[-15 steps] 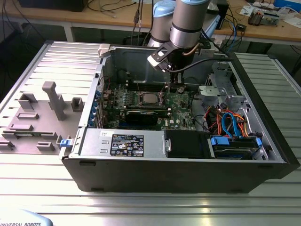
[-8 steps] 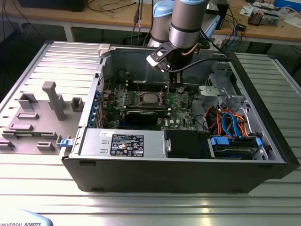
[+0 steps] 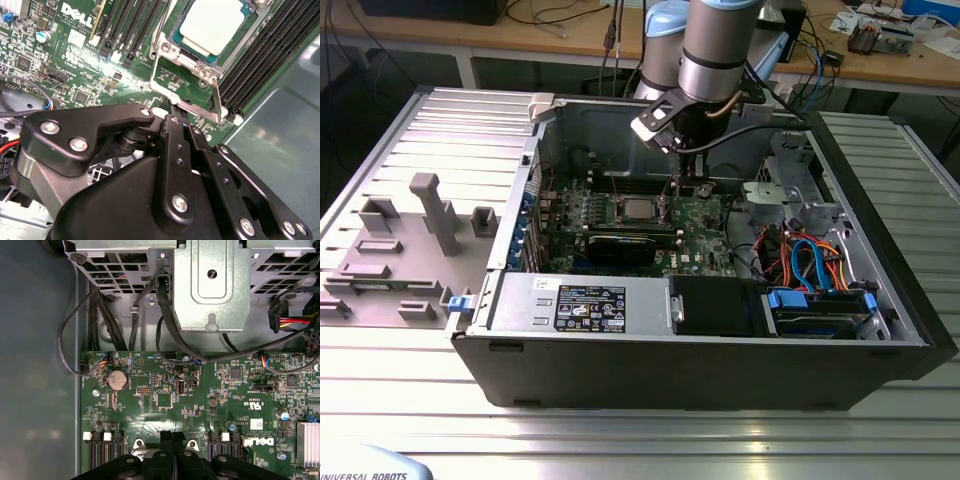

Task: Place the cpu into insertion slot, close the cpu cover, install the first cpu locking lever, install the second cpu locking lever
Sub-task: 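Close the cpu cover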

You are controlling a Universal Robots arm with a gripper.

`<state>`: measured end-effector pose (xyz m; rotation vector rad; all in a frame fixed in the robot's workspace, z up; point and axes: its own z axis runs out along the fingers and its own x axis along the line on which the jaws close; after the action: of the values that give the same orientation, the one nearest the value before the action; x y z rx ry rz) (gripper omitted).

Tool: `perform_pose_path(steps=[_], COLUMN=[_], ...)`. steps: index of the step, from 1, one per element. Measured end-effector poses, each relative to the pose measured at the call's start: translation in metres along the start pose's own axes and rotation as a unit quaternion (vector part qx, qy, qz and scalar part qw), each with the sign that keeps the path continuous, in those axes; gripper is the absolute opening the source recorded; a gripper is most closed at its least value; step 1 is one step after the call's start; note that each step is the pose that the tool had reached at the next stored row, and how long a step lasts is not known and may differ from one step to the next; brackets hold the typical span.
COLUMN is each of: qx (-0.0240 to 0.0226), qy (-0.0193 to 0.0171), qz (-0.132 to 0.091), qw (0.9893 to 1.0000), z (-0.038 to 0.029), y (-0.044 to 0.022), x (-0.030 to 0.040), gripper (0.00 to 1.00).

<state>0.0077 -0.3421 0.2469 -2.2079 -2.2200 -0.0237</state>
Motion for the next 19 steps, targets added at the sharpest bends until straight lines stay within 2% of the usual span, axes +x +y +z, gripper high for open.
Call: perform_pose_path(steps=[19], qx=[0.0], qy=[0.0], qz=[0.0], qw=[1.0], z=[0.0], y=[-0.0041], x=[0.0], gripper=[0.11])
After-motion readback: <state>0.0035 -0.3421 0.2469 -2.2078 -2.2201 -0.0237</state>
